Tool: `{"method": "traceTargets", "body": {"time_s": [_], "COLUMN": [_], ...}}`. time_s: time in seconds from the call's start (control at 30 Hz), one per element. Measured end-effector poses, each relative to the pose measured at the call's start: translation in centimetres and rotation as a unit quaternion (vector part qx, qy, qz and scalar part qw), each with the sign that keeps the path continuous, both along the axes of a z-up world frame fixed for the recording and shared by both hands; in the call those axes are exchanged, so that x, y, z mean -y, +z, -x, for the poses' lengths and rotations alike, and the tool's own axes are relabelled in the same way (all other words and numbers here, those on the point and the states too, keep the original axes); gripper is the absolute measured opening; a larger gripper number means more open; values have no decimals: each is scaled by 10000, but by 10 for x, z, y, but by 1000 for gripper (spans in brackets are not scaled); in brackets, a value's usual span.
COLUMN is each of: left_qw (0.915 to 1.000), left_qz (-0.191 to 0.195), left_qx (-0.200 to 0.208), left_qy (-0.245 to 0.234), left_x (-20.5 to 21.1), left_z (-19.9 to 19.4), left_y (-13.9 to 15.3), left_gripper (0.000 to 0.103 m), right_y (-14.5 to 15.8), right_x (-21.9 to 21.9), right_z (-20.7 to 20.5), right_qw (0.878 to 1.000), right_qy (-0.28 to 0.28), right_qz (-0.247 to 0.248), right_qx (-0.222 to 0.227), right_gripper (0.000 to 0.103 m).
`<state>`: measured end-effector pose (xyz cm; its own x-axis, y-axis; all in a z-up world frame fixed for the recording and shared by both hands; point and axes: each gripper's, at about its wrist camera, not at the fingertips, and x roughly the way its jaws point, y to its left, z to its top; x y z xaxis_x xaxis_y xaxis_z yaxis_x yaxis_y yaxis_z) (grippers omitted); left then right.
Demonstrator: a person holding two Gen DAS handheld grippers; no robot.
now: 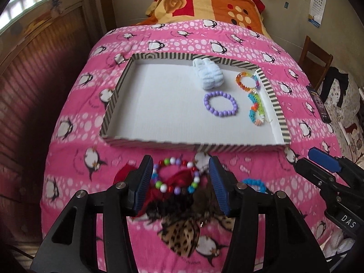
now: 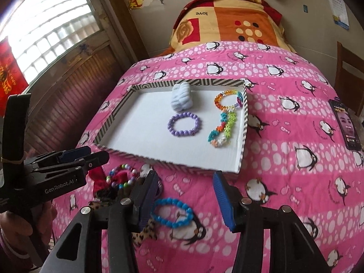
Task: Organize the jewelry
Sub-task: 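Lift both open tools out of the tray back over the jewelry pile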
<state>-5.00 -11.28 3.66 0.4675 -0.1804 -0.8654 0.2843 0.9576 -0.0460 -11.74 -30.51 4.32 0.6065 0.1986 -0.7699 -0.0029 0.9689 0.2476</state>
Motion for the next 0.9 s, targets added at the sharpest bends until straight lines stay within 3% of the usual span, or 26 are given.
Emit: {"method": "traceTargets", "body": {"time_s": [0.4,0.9], "left_qw": [9997,9913], "left_qz": [32,551], "left_qx": [-99,-540], "left_qy": [219,1068], "left_x": [-25,-106], "left_z": [43,68], "left_y": [-2,-13], "left_gripper": [51,51], "right_y": [-10,-16], "right_x": [-17,-27], "right_z": [31,48], "right_qw": [9994,9984], "right_qy": [301,516], "right_qz": [58,87], "right_qx": [-145,-220], "right_gripper": [48,48]}}
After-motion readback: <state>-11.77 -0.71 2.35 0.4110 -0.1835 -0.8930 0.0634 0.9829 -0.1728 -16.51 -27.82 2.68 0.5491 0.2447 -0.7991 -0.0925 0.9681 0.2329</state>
